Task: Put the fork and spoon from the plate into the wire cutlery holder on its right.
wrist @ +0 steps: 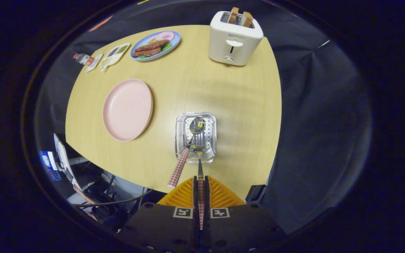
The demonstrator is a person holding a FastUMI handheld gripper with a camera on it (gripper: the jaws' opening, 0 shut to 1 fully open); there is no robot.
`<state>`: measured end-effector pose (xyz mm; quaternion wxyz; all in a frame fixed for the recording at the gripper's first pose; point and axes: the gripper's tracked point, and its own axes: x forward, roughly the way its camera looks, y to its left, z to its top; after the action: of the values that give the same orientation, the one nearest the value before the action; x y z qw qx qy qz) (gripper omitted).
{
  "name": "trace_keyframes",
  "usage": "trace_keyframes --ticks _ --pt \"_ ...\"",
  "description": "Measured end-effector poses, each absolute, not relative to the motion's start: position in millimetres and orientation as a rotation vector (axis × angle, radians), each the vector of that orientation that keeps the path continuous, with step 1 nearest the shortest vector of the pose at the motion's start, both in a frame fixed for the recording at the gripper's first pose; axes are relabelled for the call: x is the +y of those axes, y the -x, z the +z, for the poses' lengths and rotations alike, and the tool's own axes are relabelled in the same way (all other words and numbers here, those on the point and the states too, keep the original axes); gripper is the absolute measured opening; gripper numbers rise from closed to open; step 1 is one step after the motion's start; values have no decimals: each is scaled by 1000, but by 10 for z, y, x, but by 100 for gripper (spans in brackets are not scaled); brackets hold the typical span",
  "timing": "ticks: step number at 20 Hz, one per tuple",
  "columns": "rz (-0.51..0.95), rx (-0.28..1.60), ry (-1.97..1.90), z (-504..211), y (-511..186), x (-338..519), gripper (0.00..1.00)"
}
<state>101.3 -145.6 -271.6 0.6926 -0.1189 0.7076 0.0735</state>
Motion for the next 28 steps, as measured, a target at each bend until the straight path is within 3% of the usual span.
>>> trace_keyframes --ticks 7,23,24,27,28 --pt "133 1729 267 -2959 -1206 -1378 4" --pt "84 1725 307 -3013 -1309 -1198 6" --pt "78 1712 300 -3011 -1318 -1175 10" --pt "60 1691 276 -2984 -1284 -1140 11" --pt "50 1655 266 -2965 -1313 -1119 17"
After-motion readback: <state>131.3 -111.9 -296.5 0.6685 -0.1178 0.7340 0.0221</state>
